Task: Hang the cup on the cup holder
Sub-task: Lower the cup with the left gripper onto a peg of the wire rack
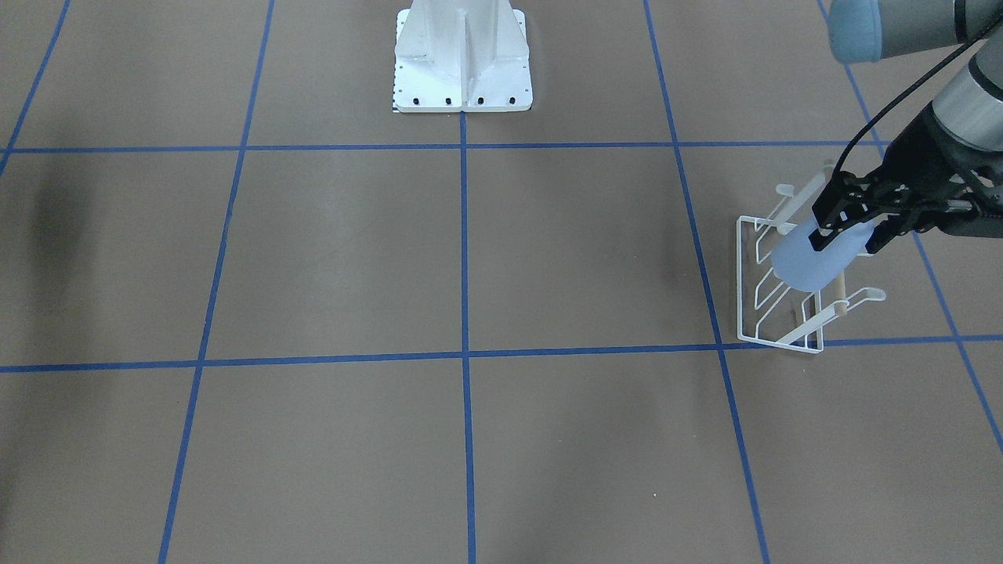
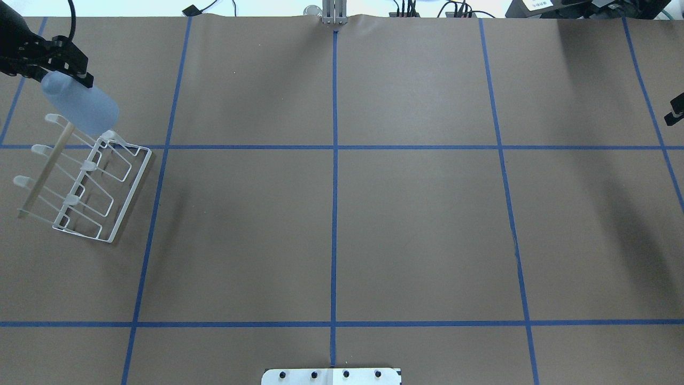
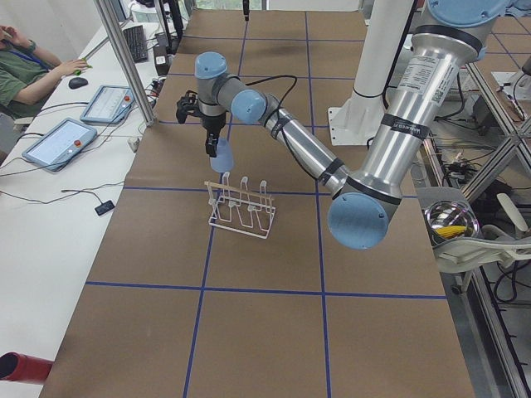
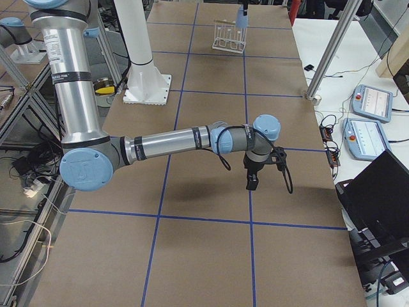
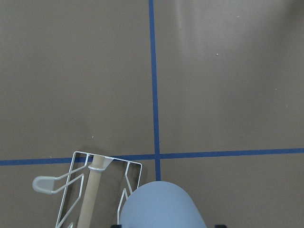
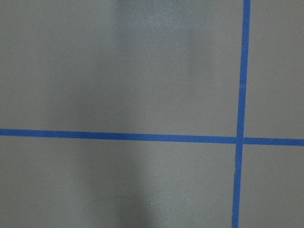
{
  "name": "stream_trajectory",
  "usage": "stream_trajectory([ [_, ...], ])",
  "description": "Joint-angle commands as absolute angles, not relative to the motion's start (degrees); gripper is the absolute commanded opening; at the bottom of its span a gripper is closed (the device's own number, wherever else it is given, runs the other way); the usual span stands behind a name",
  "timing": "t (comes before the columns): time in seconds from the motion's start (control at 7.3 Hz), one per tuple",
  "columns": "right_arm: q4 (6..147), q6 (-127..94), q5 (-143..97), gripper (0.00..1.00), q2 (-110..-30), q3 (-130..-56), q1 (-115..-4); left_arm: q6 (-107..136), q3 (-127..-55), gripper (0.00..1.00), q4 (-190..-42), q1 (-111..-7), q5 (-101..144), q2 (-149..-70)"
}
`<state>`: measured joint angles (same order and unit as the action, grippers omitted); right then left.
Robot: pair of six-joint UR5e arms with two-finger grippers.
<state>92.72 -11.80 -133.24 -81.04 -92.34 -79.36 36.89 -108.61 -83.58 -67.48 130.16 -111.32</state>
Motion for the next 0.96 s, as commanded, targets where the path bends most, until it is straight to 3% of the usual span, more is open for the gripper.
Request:
stream_trajectory([
  [0.0, 92.6, -11.8, -133.2, 1.0, -81.0, -92.3, -79.4, 36.7, -107.3, 0.0, -83.6, -65.8, 128.5, -111.6],
  [0.82, 92.6, -11.3, -133.2, 1.0, -81.3, -93.0, -79.5, 36.6, -104.7, 0.0, -84.2, -62.8, 127.4, -111.5],
])
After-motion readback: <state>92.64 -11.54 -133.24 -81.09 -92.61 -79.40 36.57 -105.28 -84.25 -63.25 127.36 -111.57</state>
